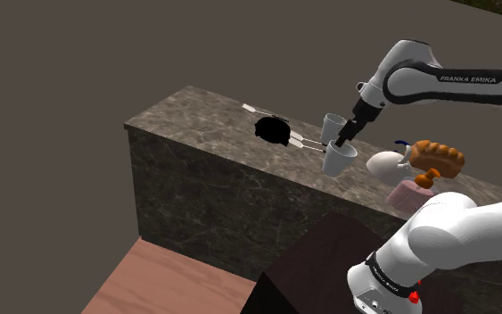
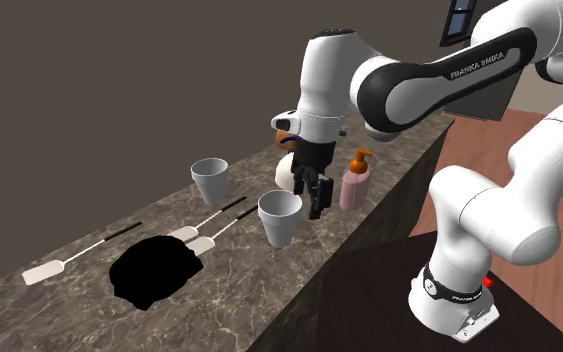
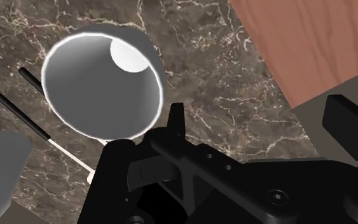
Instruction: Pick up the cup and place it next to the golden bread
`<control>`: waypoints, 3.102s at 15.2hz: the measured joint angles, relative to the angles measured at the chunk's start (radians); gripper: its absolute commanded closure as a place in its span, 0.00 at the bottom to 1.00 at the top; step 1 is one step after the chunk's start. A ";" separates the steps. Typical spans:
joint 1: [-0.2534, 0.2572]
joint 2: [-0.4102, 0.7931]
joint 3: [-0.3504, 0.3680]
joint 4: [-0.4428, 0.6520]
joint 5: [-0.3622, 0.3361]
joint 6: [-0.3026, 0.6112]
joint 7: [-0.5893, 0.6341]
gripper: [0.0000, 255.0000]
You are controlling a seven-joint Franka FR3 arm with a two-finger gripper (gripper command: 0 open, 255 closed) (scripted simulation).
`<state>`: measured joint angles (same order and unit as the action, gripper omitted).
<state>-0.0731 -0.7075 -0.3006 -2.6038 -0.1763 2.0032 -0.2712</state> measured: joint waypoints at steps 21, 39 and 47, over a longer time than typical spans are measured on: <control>-0.009 0.256 -0.183 -0.064 -0.060 0.345 -0.172 0.00; -0.013 0.205 -0.159 -0.019 -0.058 0.249 -0.164 1.00; -0.014 0.155 -0.133 0.057 -0.050 0.125 -0.160 1.00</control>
<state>-0.0874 -0.5530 -0.4341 -2.5470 -0.2268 2.1279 -0.4317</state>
